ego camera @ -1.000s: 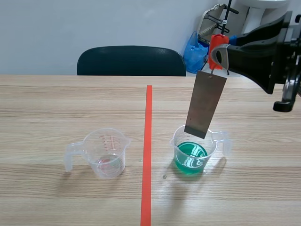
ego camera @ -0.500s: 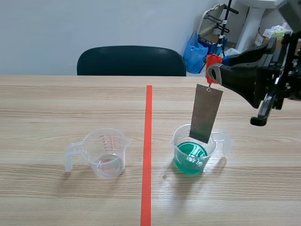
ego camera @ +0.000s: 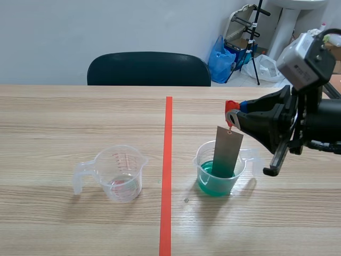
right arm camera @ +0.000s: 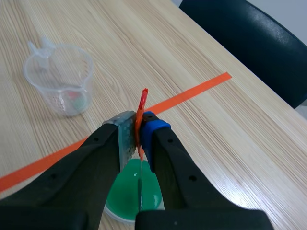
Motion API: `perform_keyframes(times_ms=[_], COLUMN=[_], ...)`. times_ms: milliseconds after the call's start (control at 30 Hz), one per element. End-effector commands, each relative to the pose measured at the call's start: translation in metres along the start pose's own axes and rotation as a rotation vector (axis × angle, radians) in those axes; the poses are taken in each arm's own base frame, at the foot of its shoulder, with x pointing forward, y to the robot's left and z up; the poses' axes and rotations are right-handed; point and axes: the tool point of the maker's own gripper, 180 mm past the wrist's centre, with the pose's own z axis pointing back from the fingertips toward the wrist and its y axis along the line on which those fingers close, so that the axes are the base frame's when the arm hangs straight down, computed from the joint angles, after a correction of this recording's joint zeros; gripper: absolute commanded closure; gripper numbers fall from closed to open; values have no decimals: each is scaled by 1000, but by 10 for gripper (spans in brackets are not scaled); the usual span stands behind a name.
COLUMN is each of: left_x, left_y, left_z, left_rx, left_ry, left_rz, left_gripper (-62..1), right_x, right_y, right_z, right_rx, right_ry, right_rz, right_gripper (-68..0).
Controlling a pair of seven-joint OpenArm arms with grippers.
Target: Do the redox reaction experiment
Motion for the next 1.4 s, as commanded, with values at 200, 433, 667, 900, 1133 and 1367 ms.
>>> perform_keyframes(times_ms=[200,433,667,900,1133,1367], left_x=[7,7,6,6,6,6], left_y=[3,3,3,3,3,3], left_z=[0,0,0,0,0,0], left_rx=[10,10,10,10,10,10], left_ry=[-28,-28,-28,-28,-28,-28], left_rz=[-5,-5,-5,-5,-5,-5], left_gripper=[-623,-623,-623,-623,-623,-623], right_x=[-9,-17,-17,-17,-17,-18], right_y=[-4,-2,-2,-2,-2,-2], right_z=[-5,-6,-6,-6,-6,-6], right_rx=[-24,-13,-13,-13,-13,-13], right_ry=[-14,-1,-1,0,0,0], right_rz=[18,18,18,19,19,19], right_gripper=[-6,-6,-7,-6,-6,-6])
